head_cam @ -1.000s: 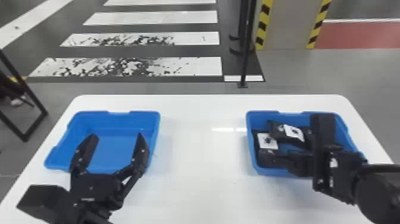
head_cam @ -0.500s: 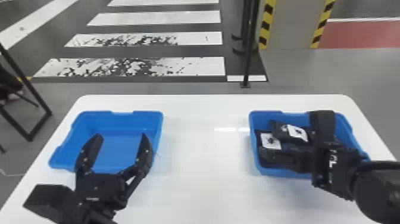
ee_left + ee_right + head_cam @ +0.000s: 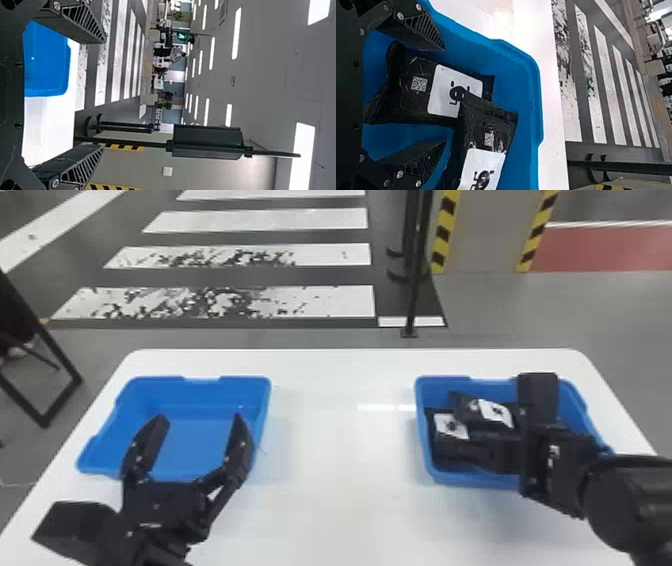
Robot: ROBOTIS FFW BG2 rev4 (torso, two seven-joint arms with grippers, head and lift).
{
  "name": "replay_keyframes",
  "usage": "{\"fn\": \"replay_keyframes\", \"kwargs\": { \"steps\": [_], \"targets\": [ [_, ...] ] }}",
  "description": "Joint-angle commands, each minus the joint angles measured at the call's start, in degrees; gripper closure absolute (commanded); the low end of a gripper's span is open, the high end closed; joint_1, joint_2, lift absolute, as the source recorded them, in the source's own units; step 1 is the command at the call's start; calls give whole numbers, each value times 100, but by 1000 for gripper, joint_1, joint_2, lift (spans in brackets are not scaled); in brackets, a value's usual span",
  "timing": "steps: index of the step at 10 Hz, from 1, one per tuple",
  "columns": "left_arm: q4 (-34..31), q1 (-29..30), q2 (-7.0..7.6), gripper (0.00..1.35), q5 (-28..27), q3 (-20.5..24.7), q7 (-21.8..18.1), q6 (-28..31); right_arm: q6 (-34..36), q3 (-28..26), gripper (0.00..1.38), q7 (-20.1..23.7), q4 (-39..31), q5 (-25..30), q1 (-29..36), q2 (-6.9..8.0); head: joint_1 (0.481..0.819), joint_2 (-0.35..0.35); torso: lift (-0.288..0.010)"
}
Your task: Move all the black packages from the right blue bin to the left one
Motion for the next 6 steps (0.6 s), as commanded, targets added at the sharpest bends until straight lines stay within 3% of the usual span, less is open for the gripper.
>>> {"fn": "replay_keyframes", "kwargs": {
  "steps": [1,4,6],
  "targets": [
    [7,-7,-2,96,0,3,-8,-16,-15,11,200,-3,88,-54,-26,8,695,56,-140],
    [21,-21,-2,96,0,3,-8,-30,-57,171,245,-3,257,-191,-167,8,695,62,-140],
    [35,-21,-11,96,23,3,-8,-30,-43,217,432,-3,327,-214,-195,8,695,75,-140]
  ]
}}
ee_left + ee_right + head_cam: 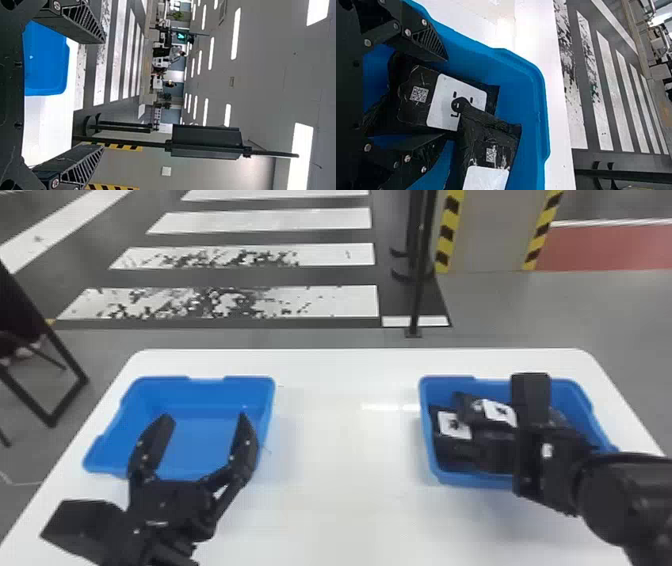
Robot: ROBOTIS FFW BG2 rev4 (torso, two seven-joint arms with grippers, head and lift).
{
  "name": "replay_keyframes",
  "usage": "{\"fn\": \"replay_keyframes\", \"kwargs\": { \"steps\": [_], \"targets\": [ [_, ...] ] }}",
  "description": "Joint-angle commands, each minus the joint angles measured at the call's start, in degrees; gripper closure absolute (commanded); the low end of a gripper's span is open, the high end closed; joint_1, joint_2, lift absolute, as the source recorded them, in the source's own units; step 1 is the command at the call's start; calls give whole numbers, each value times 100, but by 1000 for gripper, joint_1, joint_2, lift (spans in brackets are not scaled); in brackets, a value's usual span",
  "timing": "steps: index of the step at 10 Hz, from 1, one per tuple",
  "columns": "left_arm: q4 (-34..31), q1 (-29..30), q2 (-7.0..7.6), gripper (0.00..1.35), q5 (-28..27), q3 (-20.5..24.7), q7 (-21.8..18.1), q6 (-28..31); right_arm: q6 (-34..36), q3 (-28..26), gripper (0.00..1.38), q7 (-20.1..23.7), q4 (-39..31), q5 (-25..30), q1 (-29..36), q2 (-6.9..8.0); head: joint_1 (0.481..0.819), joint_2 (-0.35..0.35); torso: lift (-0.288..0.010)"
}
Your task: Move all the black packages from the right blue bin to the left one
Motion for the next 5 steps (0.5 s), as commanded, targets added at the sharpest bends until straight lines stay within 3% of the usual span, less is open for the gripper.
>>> {"fn": "replay_keyframes", "kwargs": {
  "steps": [1,2,4,5],
  "targets": [
    [6,0,0,96,2,12,0,0,62,7,588,-8,33,10,-5,0,695,80,-140],
    [6,0,0,96,2,12,0,-14,105,7,656,-8,47,22,-19,0,695,80,-140],
    [6,0,0,96,14,23,0,-42,77,7,1021,1,-121,-58,51,-9,695,80,-140],
    [6,14,0,96,14,23,0,-56,62,-96,1038,1,-389,-104,220,0,695,83,-140]
  ]
}}
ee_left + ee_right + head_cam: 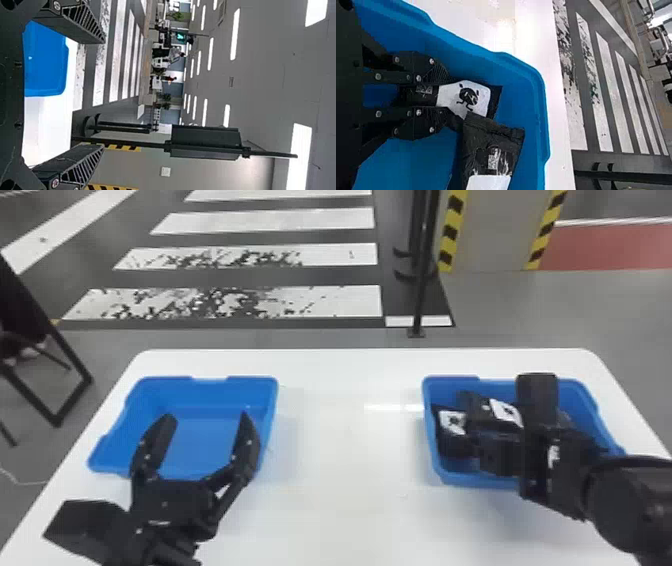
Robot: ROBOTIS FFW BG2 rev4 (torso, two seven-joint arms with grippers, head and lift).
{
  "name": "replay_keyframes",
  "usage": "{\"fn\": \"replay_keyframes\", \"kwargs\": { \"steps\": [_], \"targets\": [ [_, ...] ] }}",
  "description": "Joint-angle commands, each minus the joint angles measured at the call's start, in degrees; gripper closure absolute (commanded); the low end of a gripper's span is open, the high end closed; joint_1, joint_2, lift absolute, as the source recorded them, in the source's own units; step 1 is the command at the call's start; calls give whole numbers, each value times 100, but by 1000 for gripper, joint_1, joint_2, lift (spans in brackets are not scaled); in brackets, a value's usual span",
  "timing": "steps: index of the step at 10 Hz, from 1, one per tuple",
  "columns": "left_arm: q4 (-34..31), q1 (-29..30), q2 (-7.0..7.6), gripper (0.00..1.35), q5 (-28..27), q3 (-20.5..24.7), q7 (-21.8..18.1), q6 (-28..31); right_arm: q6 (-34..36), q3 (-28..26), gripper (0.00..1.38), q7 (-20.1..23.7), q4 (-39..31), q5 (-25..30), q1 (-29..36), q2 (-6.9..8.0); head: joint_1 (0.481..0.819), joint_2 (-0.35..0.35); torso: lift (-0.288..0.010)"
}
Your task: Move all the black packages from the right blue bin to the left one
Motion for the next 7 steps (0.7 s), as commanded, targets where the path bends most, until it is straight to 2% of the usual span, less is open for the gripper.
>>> {"fn": "replay_keyframes", "kwargs": {
  "steps": [1,3,4,5,6,7],
  "targets": [
    [0,6,-9,96,2,2,0,-41,-7,-229,1038,1,-661,-131,404,4,695,87,-140],
    [0,20,-18,96,-10,25,0,-69,-7,-652,1038,1,-1715,-142,1093,4,695,90,-140],
    [0,34,-27,96,-10,25,0,-111,-91,-812,1038,71,-2109,17,1360,4,695,84,-140],
    [0,34,-36,96,2,25,0,-181,-766,-972,1038,511,-1898,-85,1416,13,695,75,-140],
    [0,-8,-27,90,25,-32,0,-280,-1723,-1075,1038,1328,-1265,-97,1219,13,695,69,-140],
    [0,-107,52,88,299,-260,0,-364,-2356,-972,1038,2075,-886,-188,1051,-92,695,70,-140]
  ]
}}
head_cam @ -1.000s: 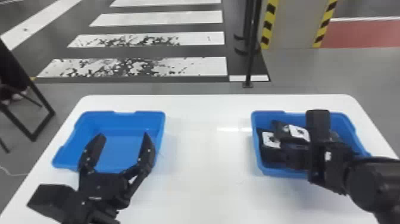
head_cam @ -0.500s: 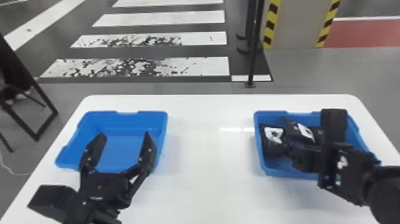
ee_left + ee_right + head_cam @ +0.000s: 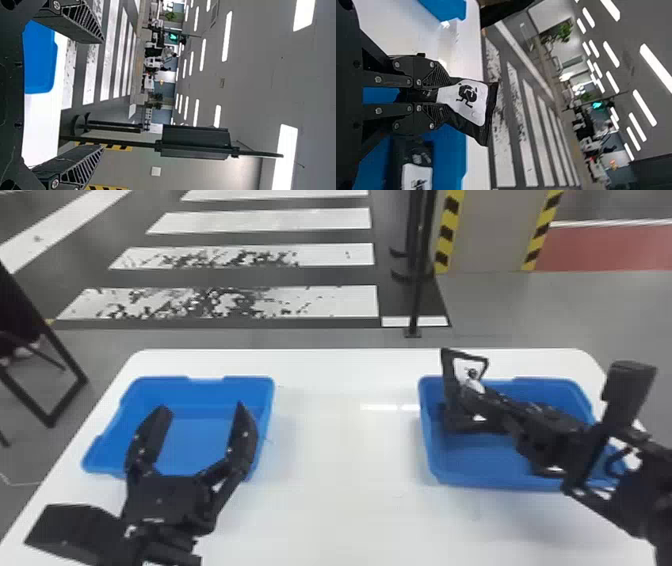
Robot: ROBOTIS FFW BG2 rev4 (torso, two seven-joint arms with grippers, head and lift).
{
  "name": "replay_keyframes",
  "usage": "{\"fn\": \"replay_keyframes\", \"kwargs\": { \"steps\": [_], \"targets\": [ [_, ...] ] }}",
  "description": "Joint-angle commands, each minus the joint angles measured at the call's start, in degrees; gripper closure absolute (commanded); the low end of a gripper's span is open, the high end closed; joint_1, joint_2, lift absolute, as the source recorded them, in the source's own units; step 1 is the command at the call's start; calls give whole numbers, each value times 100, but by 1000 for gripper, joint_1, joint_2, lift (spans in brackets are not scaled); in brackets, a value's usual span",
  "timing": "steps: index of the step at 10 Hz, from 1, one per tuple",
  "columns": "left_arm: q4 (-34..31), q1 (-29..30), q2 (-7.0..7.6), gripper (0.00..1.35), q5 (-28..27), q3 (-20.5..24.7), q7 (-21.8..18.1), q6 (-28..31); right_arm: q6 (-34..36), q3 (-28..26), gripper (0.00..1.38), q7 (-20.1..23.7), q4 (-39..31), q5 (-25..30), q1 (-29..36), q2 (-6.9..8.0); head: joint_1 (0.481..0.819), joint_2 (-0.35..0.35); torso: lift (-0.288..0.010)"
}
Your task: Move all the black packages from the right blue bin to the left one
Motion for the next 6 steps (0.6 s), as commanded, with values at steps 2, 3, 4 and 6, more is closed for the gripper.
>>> {"fn": "replay_keyframes", "kwargs": {
  "steps": [2,3,4,6],
  "targets": [
    [-71,-181,178,114,1038,-529,0,-430,-649,803,1038,703,195,-682,-138,-285,695,74,-140],
    [-212,-195,231,150,1415,-654,0,-486,-649,1226,1038,774,195,-1128,-152,-347,695,87,-140],
    [-465,-223,310,170,1827,-860,0,-276,-649,1557,1038,774,153,-1288,-209,-382,695,132,-140],
    [-563,-364,380,171,1827,-951,-114,287,-677,2083,1038,765,-72,-1482,-405,-461,695,201,-140]
  ]
}}
